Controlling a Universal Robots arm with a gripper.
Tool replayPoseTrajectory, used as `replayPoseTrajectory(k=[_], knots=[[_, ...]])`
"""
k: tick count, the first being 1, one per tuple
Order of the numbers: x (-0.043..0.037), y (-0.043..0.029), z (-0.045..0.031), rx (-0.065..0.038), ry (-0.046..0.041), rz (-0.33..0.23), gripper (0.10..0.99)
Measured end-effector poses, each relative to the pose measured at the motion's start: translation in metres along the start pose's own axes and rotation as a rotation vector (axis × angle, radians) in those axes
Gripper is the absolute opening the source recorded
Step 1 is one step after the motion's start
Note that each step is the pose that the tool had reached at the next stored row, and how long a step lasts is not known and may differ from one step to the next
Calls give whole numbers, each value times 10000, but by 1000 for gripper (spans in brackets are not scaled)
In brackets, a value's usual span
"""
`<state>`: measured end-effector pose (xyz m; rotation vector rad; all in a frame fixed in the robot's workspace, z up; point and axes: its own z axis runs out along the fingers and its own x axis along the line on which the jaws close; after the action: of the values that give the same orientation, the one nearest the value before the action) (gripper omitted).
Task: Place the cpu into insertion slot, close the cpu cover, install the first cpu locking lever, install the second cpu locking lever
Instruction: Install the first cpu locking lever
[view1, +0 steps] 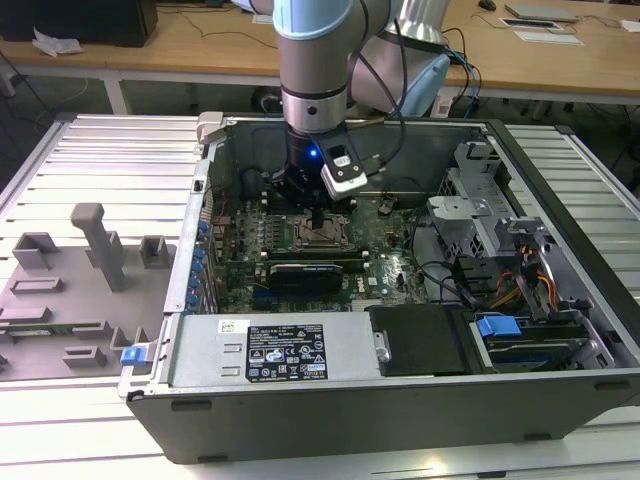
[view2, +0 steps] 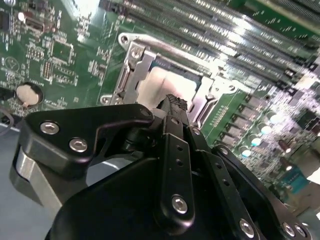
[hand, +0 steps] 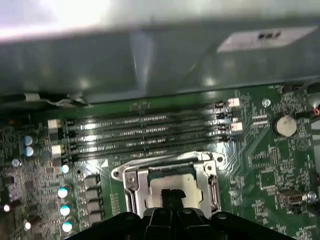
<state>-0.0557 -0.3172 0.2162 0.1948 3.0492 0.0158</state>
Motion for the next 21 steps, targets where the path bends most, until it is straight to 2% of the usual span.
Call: replayPoseTrajectory(k=[1, 2, 7, 10, 11, 12, 13, 15, 18, 21], knots=[[-5, -37, 1, 12, 8, -1, 106], [-6, -43, 1, 13, 7, -2, 106], [-14, -43, 2, 9, 9, -93, 106], [-60, -37, 7, 9, 30, -269, 106], [-67, -36, 8, 89, 47, -326, 106], [-68, -36, 6, 231, 34, -343, 106], [-69, -36, -10, 457, 9, -363, 106], [-72, -35, -40, 501, 5, -372, 106], [-84, -33, -172, 501, 3, -375, 106], [-90, -32, -243, 502, 5, -376, 106]])
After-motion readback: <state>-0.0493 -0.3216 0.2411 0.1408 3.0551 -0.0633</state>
